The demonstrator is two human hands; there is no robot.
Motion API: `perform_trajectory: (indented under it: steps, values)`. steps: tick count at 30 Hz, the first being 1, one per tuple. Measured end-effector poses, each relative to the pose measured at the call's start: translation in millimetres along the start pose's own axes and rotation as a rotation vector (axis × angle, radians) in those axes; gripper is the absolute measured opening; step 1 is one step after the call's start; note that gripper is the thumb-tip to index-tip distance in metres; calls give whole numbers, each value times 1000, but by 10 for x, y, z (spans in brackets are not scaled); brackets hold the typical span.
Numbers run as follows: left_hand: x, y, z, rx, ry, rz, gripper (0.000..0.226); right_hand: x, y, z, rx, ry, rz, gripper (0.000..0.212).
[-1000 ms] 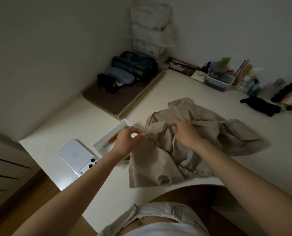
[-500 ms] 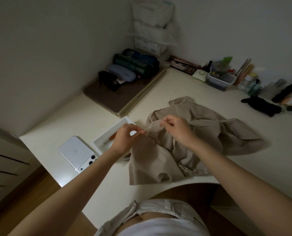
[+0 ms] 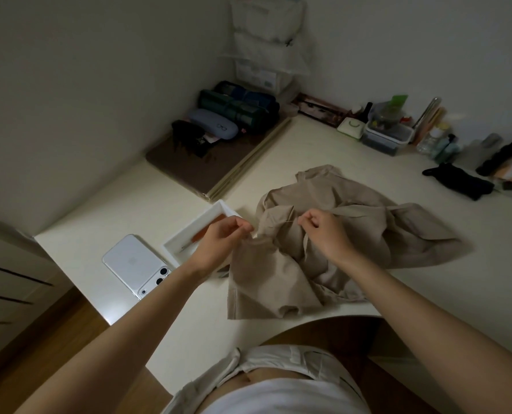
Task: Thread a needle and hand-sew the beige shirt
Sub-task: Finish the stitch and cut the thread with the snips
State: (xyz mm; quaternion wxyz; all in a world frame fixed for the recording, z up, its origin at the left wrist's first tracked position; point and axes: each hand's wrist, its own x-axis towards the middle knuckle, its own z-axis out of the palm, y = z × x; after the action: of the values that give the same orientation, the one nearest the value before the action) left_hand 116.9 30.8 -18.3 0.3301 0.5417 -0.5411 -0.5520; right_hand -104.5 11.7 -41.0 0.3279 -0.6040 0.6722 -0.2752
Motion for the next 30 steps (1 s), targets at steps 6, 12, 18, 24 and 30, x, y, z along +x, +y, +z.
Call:
perform_trajectory:
  steps: [6,12,18,24,30]
  values:
    - [-138,-100,22,8,42,-89,16,-19,-136,55,-126,-50,-111,22]
    - [-258,-343,-18,59,141,-171,18,4,-326,251,-242,-129,-248,29]
    - [-419,-369,-38,96,254,-152,18,-27,-524,447,-374,21,-469,27]
    - [-517,-368,-59,139,339,-154,17,-104,-443,461,-328,-229,-490,21]
    - [-640,-399,-43,174,327,-174,14,-228,-390,657,-515,-561,-570,43]
